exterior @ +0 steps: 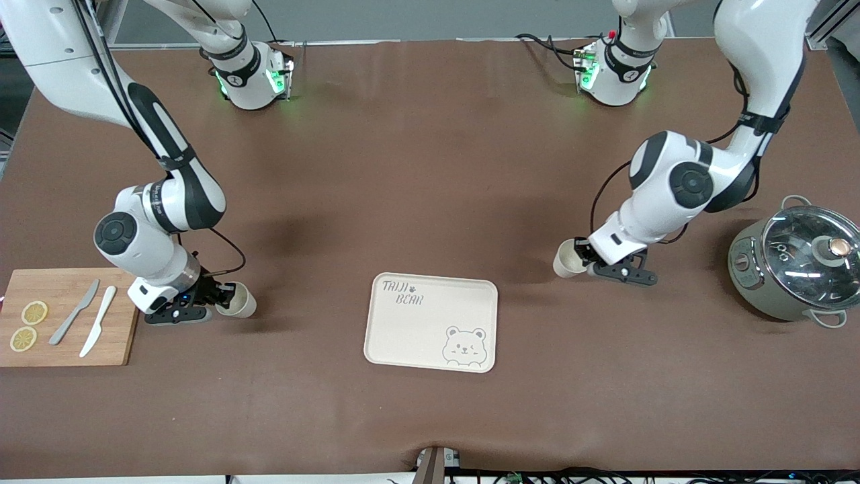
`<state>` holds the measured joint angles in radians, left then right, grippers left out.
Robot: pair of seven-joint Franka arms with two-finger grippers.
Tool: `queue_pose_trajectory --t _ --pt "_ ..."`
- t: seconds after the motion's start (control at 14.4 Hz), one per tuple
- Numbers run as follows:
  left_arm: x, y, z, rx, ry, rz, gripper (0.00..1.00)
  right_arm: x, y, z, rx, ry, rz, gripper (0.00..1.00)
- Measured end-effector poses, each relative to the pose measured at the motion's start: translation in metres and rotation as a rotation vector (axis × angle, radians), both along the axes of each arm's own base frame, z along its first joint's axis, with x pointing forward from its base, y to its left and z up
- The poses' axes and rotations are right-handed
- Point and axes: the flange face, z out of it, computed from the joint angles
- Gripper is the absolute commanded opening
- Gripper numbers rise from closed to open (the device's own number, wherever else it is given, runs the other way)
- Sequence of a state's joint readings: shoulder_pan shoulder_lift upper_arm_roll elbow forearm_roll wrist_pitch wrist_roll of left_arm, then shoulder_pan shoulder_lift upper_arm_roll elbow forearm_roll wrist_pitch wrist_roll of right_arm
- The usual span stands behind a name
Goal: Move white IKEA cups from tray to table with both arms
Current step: 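Lift the cups and carry them apart, away from the tray, then set the right cup by the cutting board while the left lowers its cup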
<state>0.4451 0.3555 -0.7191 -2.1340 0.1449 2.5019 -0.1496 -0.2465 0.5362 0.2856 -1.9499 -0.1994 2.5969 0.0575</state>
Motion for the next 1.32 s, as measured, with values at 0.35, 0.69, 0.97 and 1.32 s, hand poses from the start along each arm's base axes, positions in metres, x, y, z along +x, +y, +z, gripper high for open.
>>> queue_pose_trajectory --t 0.35,0.69,0.97,1.32 --pt "-0.026 0.051 -0.032 -0.024 -0.016 -0.065 0.0 -0.001 -0.015 -0.013 0.01 -0.007 0.018 0.0" --pt "-0.028 0.056 -0.036 0.038 -0.04 -0.154 0.0 -0.001 -0.015 -0.013 0.01 -0.007 0.018 0.95" --pt "-0.026 0.072 -0.038 0.069 -0.047 -0.164 0.0 -0.002 -0.015 -0.015 0.011 -0.005 0.018 1.0" --pt "-0.027 0.073 -0.045 0.06 -0.034 -0.165 0.0 -0.001 -0.015 -0.014 0.011 -0.008 0.018 1.0"
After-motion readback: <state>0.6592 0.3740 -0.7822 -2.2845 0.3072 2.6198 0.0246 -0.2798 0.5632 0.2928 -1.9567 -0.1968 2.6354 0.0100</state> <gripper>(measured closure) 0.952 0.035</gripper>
